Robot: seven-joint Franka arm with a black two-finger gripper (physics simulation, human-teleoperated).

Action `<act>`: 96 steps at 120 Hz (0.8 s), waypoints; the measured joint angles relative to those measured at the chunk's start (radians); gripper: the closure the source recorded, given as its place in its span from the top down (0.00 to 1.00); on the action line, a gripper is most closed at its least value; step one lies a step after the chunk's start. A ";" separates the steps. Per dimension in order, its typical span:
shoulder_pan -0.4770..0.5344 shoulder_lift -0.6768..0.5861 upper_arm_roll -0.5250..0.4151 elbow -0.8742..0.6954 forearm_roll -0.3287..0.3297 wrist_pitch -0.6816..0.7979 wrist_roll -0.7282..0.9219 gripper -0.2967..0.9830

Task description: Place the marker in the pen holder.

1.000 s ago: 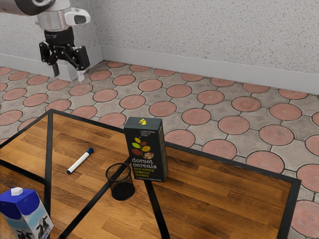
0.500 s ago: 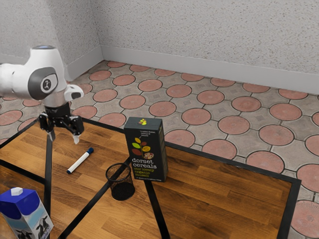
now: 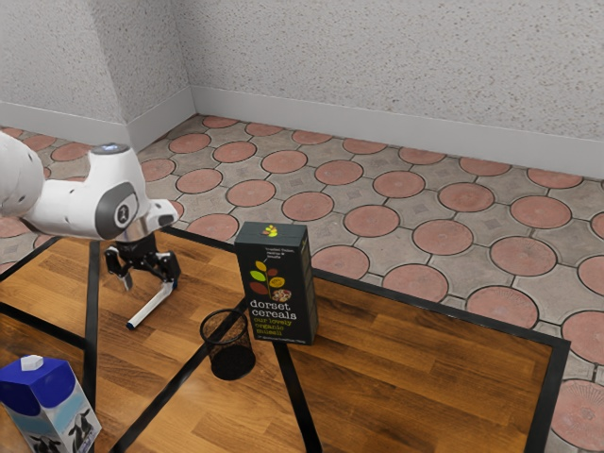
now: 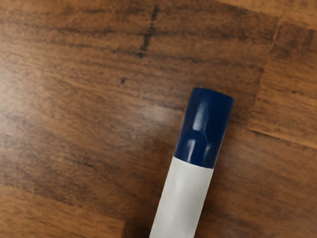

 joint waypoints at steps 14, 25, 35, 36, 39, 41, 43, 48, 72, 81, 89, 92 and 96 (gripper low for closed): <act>0.000 0.072 0.002 0.075 0.000 0.030 0.031 0.76; 0.000 0.095 0.002 0.092 -0.004 0.045 0.054 0.76; -0.001 0.101 0.002 0.093 -0.020 0.054 0.071 0.76; -0.001 0.102 0.002 0.092 -0.021 0.055 0.073 0.76; -0.001 0.103 0.002 0.091 -0.024 0.057 0.078 0.76; -0.001 0.103 0.002 0.091 -0.027 0.058 0.081 0.76; -0.001 0.104 0.002 0.090 -0.029 0.059 0.084 0.76; -0.002 0.106 0.002 0.089 -0.034 0.062 0.091 0.76; -0.002 0.108 0.002 0.089 -0.044 0.069 0.118 0.68; -0.003 0.107 0.002 0.089 -0.044 0.069 0.125 0.56; -0.003 0.107 0.002 0.089 -0.040 0.069 0.131 0.45; -0.003 0.107 0.002 0.089 -0.039 0.069 0.133 0.41; -0.003 0.107 0.002 0.089 -0.038 0.069 0.136 0.36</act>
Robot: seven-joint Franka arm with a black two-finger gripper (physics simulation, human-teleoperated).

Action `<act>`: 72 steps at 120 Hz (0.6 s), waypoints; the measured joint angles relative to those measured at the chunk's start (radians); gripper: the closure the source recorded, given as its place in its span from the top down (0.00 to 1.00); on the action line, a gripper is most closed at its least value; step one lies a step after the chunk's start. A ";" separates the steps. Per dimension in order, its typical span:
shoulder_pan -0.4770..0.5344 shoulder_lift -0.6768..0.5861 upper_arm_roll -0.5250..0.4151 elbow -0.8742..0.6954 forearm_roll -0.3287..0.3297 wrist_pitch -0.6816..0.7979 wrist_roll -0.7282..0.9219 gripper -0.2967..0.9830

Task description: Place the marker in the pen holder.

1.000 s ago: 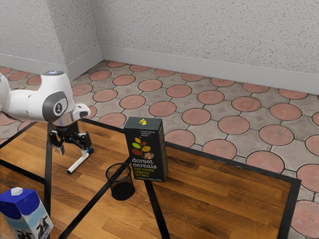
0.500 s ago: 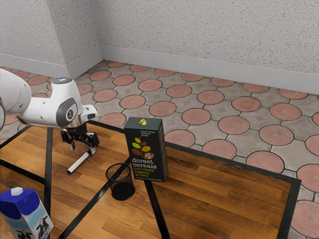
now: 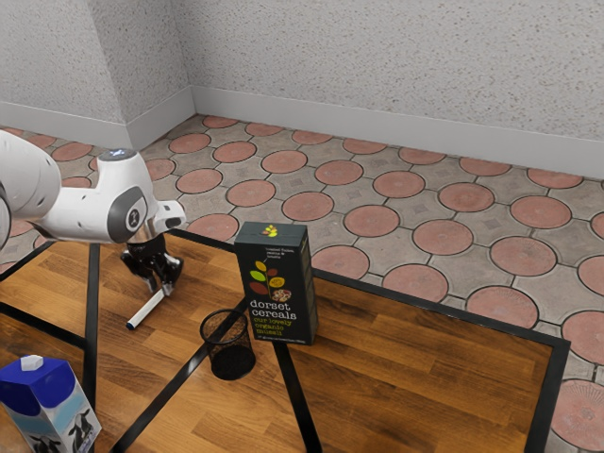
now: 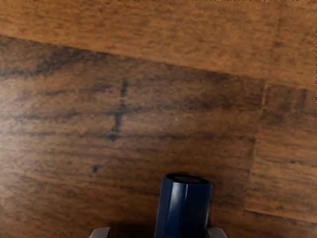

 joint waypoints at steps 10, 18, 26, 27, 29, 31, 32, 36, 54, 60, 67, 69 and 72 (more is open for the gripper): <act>0.000 0.000 0.000 0.000 0.002 0.000 0.006 0.28; 0.000 0.000 0.000 -0.001 0.004 0.000 0.009 0.24; 0.000 0.000 0.000 -0.001 0.009 0.001 0.009 0.21; 0.000 0.000 0.000 -0.001 0.009 0.002 0.009 0.20; 0.000 0.000 0.000 -0.001 0.011 0.002 0.008 0.20; 0.000 0.000 0.000 -0.001 0.012 0.002 0.007 0.19; 0.000 0.000 0.000 -0.001 0.013 0.002 0.007 0.19; 0.000 0.000 0.000 -0.001 0.015 0.003 0.005 0.18; -0.005 -0.030 0.001 -0.001 0.042 0.005 -0.002 0.16; -0.006 -0.058 0.001 -0.001 0.066 0.005 -0.005 0.16; -0.007 -0.100 -0.002 -0.001 0.100 0.006 -0.009 0.15; -0.007 -0.110 -0.003 -0.001 0.108 0.006 -0.010 0.15; -0.008 -0.123 -0.004 -0.002 0.118 0.006 -0.011 0.15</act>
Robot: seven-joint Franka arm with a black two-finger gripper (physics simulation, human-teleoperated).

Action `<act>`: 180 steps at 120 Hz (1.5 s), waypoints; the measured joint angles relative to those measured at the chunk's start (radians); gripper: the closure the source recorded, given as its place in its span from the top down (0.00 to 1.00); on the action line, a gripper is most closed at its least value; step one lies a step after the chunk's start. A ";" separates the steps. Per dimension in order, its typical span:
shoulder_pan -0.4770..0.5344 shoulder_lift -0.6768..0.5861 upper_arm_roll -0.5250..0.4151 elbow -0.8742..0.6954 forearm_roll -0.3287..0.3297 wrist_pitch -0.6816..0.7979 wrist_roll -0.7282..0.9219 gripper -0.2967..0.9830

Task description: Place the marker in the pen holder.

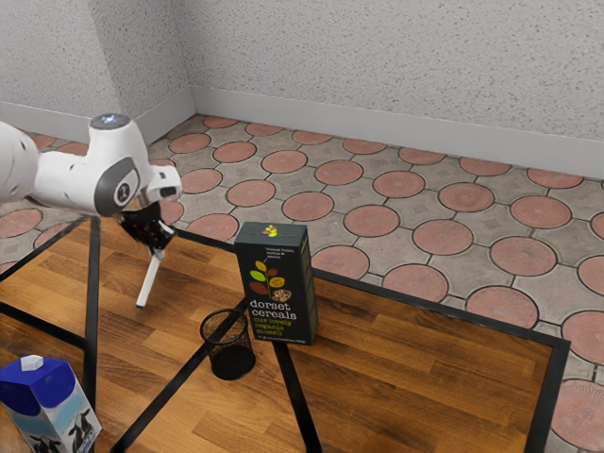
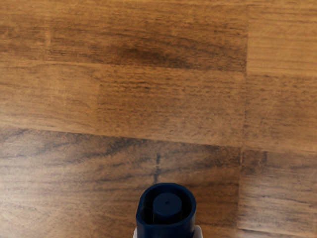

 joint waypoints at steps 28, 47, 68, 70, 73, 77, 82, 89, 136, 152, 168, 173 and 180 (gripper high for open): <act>-0.002 -0.250 -0.066 -0.146 0.072 0.019 -0.014 0.15; 0.000 -0.502 -0.168 -0.331 0.082 0.054 -0.036 0.15; -0.074 -0.674 -0.247 -0.458 0.086 0.068 -0.110 0.15; -0.081 -0.689 -0.249 -0.471 0.087 0.069 -0.119 0.15; -0.088 -0.711 -0.251 -0.489 0.087 0.070 -0.133 0.15; -0.095 -0.733 -0.258 -0.510 0.087 0.070 -0.152 0.15; -0.102 -0.753 -0.274 -0.527 0.086 0.071 -0.175 0.15; -0.125 -0.769 -0.287 -0.542 0.086 0.071 -0.209 0.15; -0.164 -0.805 -0.381 -0.592 0.076 0.075 -0.401 0.15; -0.170 -0.804 -0.403 -0.592 0.075 0.077 -0.449 0.15; -0.171 -0.804 -0.422 -0.593 0.075 0.077 -0.489 0.15; -0.171 -0.803 -0.425 -0.593 0.075 0.077 -0.500 0.15; -0.167 -0.796 -0.426 -0.593 0.078 0.077 -0.513 0.15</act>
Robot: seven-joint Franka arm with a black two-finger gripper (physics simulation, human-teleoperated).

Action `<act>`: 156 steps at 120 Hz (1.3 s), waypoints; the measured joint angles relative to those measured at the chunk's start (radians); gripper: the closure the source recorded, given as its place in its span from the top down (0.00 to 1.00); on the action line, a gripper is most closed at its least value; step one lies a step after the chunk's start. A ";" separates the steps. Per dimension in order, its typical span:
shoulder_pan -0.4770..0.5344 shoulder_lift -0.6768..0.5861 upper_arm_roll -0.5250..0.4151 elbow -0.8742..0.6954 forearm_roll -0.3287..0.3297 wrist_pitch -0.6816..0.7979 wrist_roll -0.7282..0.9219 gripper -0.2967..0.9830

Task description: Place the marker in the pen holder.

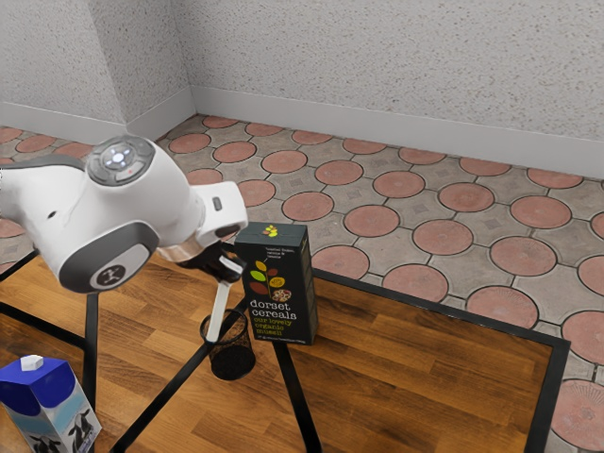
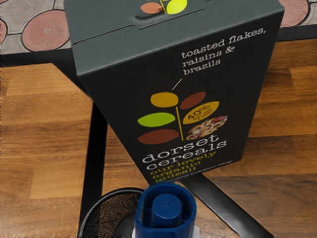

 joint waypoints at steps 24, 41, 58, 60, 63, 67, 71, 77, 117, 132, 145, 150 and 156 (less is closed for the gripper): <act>0.015 0.053 0.003 0.014 0.066 0.013 -0.032 0.15; 0.018 0.101 0.030 0.044 0.134 0.025 -0.045 0.15; 0.030 0.135 0.036 0.059 0.172 0.037 -0.055 0.15; 0.032 0.139 0.036 0.062 0.176 0.037 -0.056 0.15; 0.034 0.145 0.036 0.065 0.181 0.039 -0.058 0.15; 0.037 0.152 0.036 0.067 0.187 0.040 -0.060 0.15; 0.038 0.159 0.036 0.073 0.192 0.041 -0.062 0.15; 0.039 0.168 0.036 0.080 0.197 0.043 -0.064 0.15; 0.046 0.197 0.035 0.098 0.199 0.049 -0.071 0.39; 0.047 0.193 0.036 0.098 0.194 0.049 -0.067 0.55; 0.054 0.231 0.101 0.169 0.188 0.042 -0.064 0.64; 0.063 0.270 0.137 0.267 0.182 0.011 -0.061 0.66; 0.064 0.307 0.169 0.403 0.151 -0.071 -0.056 0.68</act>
